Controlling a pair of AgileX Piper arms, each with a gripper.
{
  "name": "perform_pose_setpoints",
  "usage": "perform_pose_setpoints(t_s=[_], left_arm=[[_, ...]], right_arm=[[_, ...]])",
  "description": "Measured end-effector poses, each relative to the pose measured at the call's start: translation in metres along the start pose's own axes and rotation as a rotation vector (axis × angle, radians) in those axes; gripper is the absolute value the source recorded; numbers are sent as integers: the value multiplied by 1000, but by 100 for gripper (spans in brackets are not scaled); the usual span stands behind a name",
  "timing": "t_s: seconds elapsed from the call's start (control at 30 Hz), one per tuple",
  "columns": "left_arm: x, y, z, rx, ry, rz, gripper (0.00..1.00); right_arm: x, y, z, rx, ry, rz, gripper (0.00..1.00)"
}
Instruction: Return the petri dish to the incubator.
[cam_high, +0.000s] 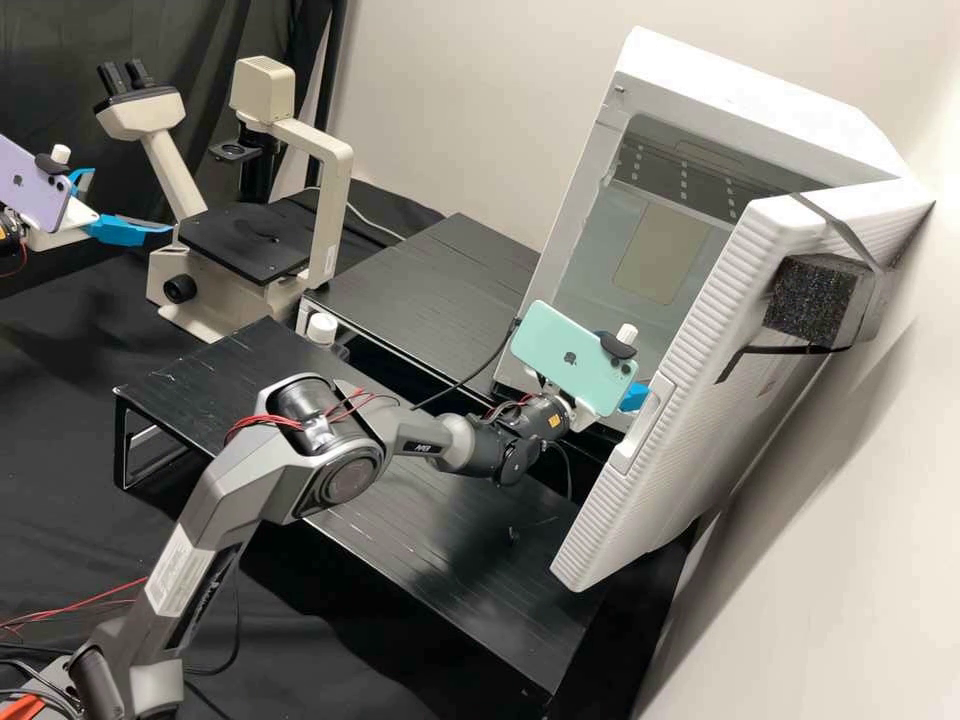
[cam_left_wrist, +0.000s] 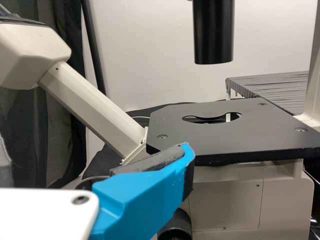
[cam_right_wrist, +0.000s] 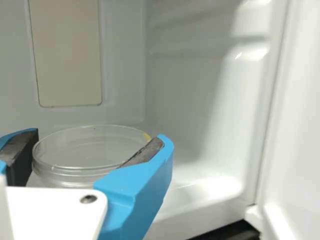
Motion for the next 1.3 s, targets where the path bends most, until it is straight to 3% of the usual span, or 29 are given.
perform_pose_setpoints(t_s=[0.2,0.4,0.67,0.7,1.3], left_arm=[[0,0,0,0,0,0,100],[0,0,0,0,0,0,100],[0,0,0,0,0,0,100],[0,0,0,0,0,0,100],[0,0,0,0,0,0,100]], right_arm=[[20,-13,2,25,-36,-20,0],[33,-15,8,-4,-61,-22,0],[41,-19,12,-3,-59,-20,0],[42,-19,13,2,-60,-22,100],[42,-29,8,-20,-35,-48,100]])
